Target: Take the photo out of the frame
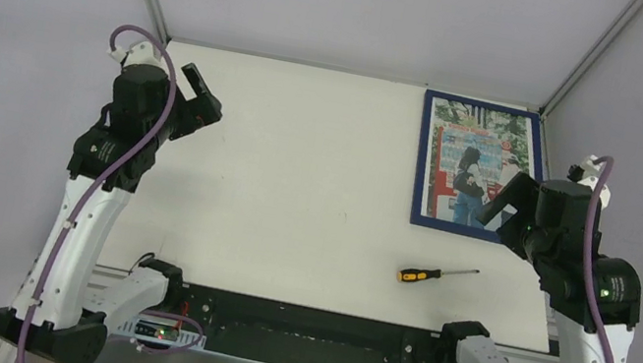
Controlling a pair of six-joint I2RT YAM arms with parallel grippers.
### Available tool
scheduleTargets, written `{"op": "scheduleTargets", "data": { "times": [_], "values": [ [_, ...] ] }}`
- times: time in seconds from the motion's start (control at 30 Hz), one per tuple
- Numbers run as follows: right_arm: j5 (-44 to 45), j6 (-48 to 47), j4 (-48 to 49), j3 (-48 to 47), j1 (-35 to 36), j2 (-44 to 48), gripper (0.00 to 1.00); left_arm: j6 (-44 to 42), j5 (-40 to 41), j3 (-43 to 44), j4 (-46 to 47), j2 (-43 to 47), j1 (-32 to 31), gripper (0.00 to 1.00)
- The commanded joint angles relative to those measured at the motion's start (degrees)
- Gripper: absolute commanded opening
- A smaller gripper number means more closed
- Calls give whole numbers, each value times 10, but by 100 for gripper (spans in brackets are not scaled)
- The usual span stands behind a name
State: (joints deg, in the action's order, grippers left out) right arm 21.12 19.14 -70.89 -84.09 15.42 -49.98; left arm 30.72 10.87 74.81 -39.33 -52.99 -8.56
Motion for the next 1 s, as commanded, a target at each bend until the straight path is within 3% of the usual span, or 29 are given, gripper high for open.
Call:
{"op": "scheduleTargets", "data": {
  "times": [0.0, 0.3, 0.5, 0.67, 0.87, 0.97],
  "values": [
    [-12, 16, -36, 0, 3, 8, 99, 65, -63, -31, 9, -43, -16, 96],
    [-134, 30, -59, 45, 3, 29, 99, 169, -67, -93, 103, -154, -168, 93],
    [-163, 39, -84, 49, 3, 62, 99, 187, -106, -87, 249, -296, -277, 93],
    [-152, 63, -119, 42, 3, 92, 99, 175, -144, 46, 287, -483, -352, 93],
    [-144, 86, -166, 20, 3, 125, 99, 188, -145, 245, 286, -682, -406, 81],
    [-137, 87, -194, 1, 2, 131, 99, 210, -123, 310, 286, -745, -428, 91]
  ]
}}
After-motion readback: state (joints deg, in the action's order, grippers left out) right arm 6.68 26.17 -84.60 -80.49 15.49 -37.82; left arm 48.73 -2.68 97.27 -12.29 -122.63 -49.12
